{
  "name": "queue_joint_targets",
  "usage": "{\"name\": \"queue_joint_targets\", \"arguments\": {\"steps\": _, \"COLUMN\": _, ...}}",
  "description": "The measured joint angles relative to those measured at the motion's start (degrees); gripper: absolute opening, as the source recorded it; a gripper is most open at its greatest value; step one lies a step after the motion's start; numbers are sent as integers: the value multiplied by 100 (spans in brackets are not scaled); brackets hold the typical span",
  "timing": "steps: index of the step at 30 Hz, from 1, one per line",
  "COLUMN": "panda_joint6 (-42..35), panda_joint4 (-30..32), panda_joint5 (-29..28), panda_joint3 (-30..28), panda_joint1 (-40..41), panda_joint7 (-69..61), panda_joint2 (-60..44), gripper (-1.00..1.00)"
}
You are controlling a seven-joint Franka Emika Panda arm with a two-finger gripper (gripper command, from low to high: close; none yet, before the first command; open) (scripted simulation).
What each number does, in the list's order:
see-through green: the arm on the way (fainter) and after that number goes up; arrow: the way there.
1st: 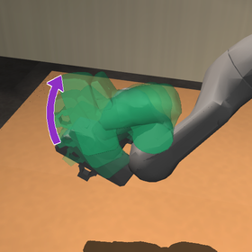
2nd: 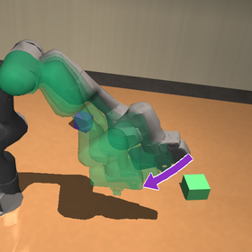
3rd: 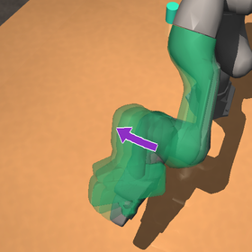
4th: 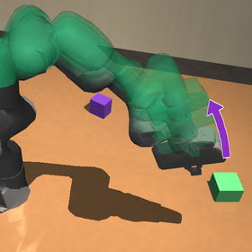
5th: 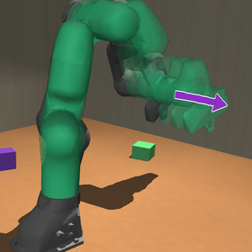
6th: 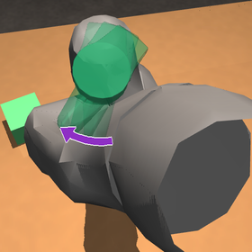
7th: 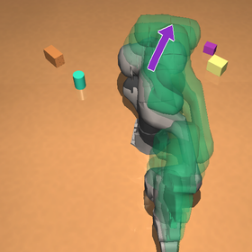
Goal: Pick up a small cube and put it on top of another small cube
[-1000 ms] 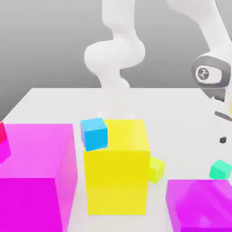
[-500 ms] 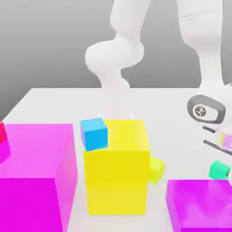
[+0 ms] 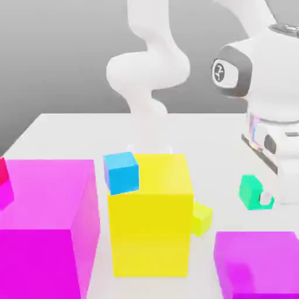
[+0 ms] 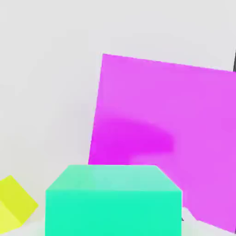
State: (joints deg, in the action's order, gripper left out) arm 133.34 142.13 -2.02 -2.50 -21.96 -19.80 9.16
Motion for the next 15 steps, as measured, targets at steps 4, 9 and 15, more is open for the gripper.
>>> {"name": "queue_joint_targets", "arguments": {"steps": 4, "panda_joint6": -965, "panda_joint4": -187, "panda_joint5": -137, "panda_joint3": -475, "panda_joint1": 722, "panda_joint7": 705, "panda_joint2": 779, "gripper": -100}}
{"name": "queue_joint_targets", "arguments": {"steps": 9, "panda_joint6": -1617, "panda_joint4": -191, "panda_joint5": -306, "panda_joint3": -925, "panda_joint1": 1530, "panda_joint7": 1400, "panda_joint2": 1416, "gripper": -100}}
{"name": "queue_joint_targets", "arguments": {"steps": 15, "panda_joint6": -1042, "panda_joint4": 203, "panda_joint5": -318, "panda_joint3": -1002, "panda_joint1": 1598, "panda_joint7": 1430, "panda_joint2": 1232, "gripper": 100}}
